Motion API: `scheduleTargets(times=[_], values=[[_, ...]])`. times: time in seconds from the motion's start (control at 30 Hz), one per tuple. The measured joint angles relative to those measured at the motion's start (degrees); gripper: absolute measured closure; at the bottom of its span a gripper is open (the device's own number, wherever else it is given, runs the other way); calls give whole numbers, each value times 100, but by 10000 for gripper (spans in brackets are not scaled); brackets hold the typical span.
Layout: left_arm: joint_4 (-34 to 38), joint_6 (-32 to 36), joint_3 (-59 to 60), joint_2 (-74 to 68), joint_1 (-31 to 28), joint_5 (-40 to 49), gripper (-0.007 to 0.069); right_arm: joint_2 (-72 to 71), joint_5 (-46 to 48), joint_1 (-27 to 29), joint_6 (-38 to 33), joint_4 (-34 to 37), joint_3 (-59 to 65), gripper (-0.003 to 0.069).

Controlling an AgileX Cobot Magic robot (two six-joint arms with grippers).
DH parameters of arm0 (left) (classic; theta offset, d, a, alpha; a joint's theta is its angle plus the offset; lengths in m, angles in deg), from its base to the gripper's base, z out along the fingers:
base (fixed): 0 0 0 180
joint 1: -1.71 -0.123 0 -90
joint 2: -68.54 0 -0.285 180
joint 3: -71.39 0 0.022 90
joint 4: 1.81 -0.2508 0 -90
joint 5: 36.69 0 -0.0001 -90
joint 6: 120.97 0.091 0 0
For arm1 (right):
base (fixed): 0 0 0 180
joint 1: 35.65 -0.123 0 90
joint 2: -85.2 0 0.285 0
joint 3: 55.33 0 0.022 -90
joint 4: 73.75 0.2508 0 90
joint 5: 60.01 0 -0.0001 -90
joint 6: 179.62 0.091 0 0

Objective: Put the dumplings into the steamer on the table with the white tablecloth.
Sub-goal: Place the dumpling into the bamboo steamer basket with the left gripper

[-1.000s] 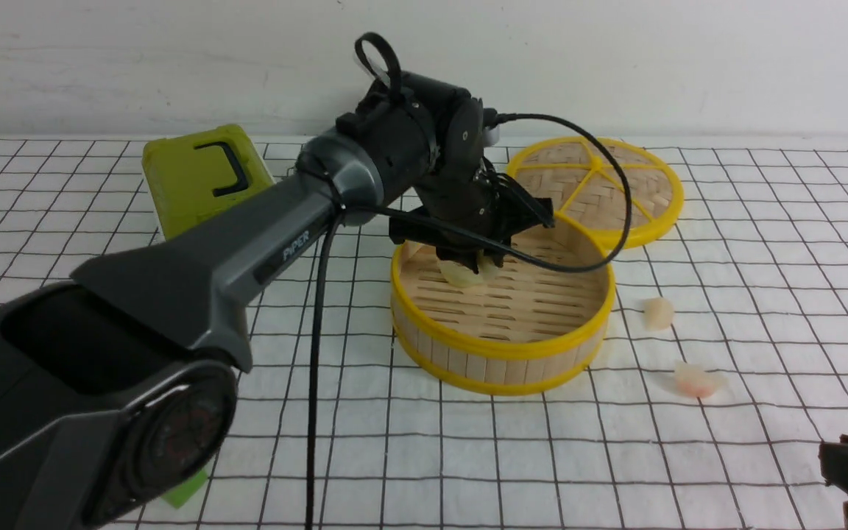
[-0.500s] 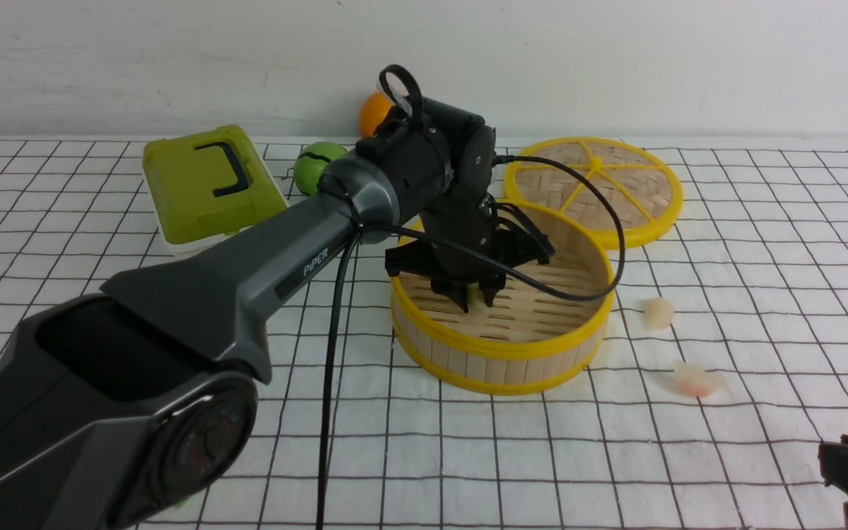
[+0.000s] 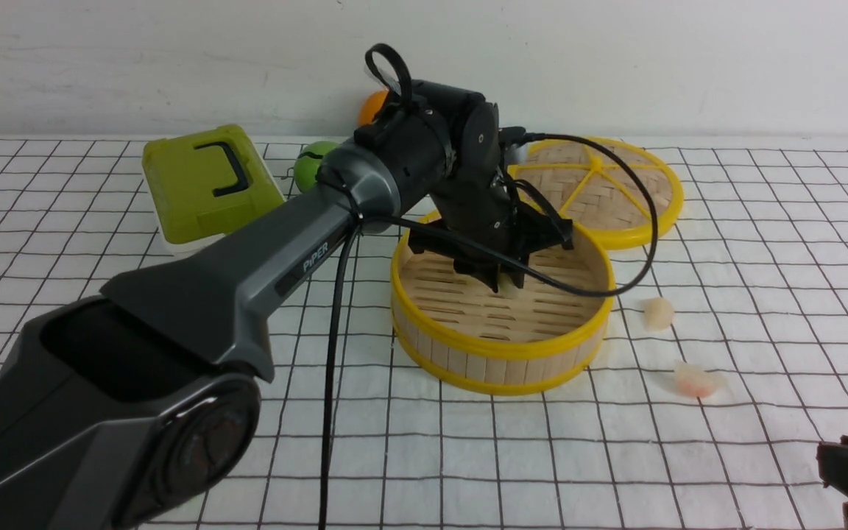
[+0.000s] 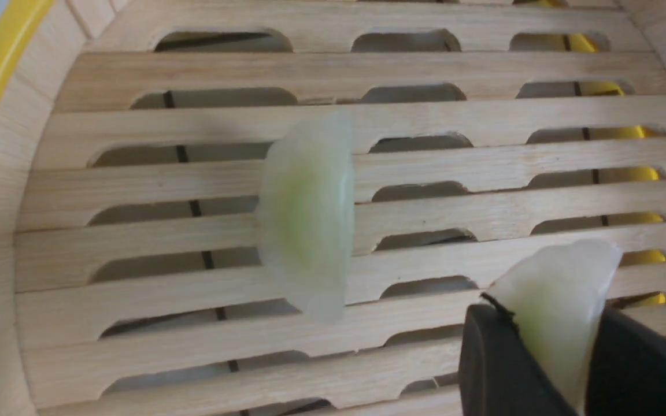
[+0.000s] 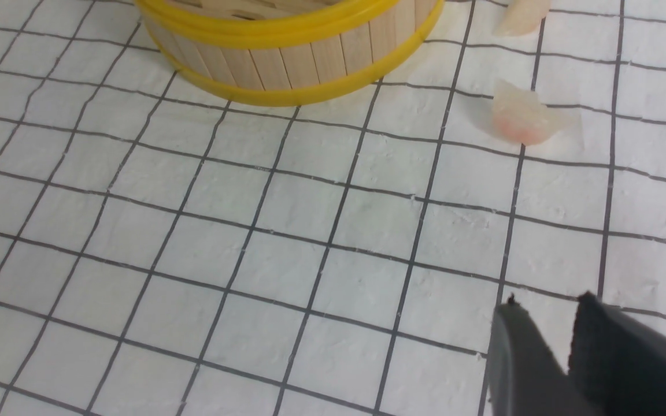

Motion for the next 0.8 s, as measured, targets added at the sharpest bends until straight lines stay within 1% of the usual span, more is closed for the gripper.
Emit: scheduleTargets(times=[0.23,0.33,0.57,0.63,0.67,0.7,0.8], values=[[-91,19,0,-150,0,-394,447,0,0,0,0,0,0,508],[-267,19,0,-155,0,-615,447,0,0,0,0,0,0,504],[-429,143,0,-276,0,-679,446,0,0,0,0,0,0,501],[-442,215,0,-322,0,-734,405,0,6,0,0,0,0,497],[-442,224,0,-322,0,-744,399,0,12,0,0,8,0,496],[-442,234,-6,-322,0,-771,344,0,18,0,0,21,0,494],[-424,234,-74,-274,0,-599,271,0,67,0,0,47,0,491]])
